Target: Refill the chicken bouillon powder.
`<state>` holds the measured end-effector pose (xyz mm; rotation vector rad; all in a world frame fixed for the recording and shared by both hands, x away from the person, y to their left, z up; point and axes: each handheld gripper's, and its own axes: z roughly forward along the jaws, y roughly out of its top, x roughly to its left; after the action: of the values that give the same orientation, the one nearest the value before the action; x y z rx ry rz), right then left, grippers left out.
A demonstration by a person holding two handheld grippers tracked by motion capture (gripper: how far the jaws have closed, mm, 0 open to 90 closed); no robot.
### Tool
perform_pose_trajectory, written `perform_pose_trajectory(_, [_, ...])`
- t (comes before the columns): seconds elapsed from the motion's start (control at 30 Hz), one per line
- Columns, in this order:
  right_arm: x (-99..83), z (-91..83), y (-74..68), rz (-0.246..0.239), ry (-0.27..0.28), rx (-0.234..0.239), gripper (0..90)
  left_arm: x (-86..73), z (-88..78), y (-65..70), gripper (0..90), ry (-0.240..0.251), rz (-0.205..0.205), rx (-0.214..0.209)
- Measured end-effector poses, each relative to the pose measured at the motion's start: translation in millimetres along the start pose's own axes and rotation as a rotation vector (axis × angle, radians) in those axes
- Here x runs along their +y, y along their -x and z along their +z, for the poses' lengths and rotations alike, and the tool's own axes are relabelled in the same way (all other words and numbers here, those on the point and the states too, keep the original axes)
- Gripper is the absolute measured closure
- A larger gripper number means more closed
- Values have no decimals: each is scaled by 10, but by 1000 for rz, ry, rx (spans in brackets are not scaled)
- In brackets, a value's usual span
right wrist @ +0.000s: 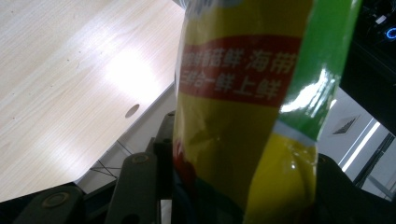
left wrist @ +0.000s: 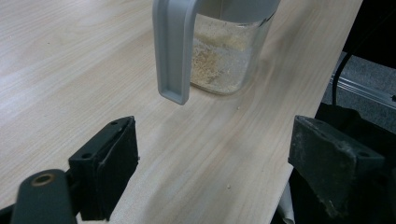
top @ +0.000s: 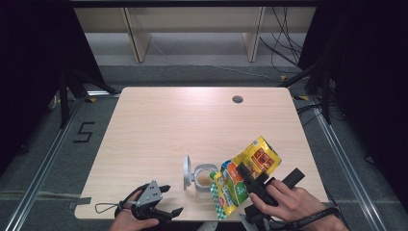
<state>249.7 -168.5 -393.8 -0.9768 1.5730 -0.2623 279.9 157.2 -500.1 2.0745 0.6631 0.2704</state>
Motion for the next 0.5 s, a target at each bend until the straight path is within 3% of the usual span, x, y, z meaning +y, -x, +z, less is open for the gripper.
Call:
perform_pose_trajectory(0.07, [-5,-7,-19,21,-11,1,586,1,-4,-3,152,-3,1,-4])
perform_pose_trajectory(0.2, [-6,-5,-11,15,-10,2,587,-4,-1,-4,152,6,-1,-6])
perform_pose_trajectory(0.23, [-4,1,4,-4,2,-1,587,-9,5,16,152,11,-36,-9])
perform_pose_trajectory(0.27, [-3,-7,-8,14,-8,1,592,-9,5,16,152,11,-35,-9])
perform_pose_trajectory(0.5, [1,-8,1,16,-4,0,595,-8,0,8,152,5,-28,-5])
